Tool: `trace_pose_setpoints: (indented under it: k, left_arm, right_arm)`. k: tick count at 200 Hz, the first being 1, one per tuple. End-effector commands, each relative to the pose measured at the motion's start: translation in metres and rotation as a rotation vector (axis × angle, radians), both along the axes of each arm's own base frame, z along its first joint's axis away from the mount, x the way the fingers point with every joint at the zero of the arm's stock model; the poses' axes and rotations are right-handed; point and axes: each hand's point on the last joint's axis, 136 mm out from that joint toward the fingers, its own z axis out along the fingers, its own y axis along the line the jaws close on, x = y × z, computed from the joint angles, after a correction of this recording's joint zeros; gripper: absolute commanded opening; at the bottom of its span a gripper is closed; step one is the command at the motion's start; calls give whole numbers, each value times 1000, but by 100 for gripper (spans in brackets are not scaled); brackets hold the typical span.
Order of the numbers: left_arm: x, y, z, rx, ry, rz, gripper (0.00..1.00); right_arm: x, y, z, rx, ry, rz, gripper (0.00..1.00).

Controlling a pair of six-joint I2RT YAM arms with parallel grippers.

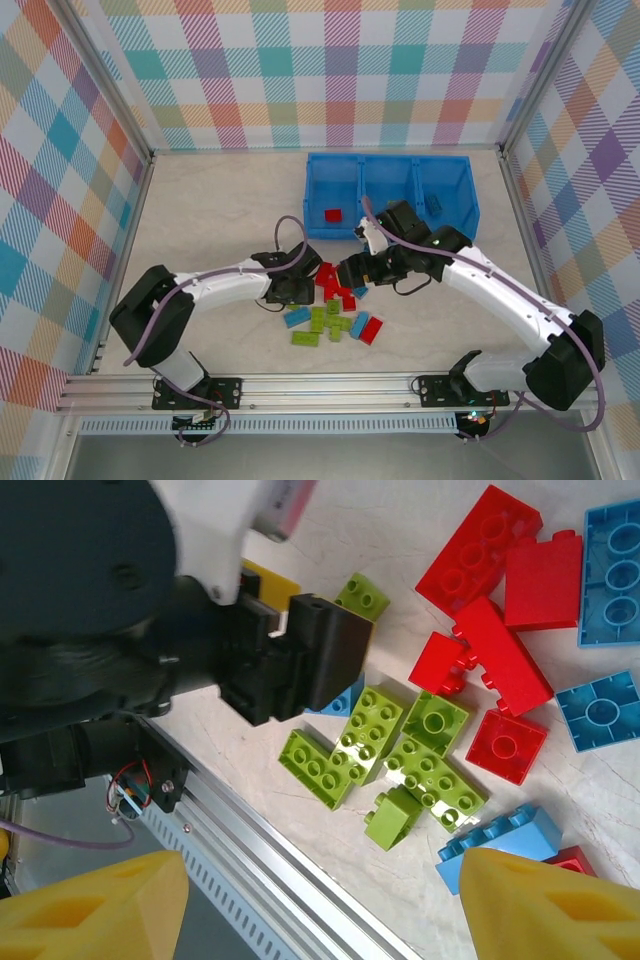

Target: Sort the legos into containers by color

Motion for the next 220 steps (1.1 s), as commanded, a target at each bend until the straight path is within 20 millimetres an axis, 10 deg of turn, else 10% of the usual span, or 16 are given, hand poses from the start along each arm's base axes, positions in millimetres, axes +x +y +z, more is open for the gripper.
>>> trace_pose_setpoints:
  k: [1, 84, 157, 220]
  left_arm:
    - [3, -7, -11, -36, 24, -17, 63]
    - [0, 1, -24, -4, 41, -8, 26]
    - [49, -69, 151, -341, -348, -166, 18]
    - [141, -192, 200, -428, -594, -284, 18]
  right_arm:
    - [-6, -1, 2, 5, 11, 1, 73]
    - [-5, -4, 6, 1, -10, -8, 73]
    - [26, -26, 29, 15, -245, -194, 77]
    - [32, -85, 48, -10, -447, -452, 80]
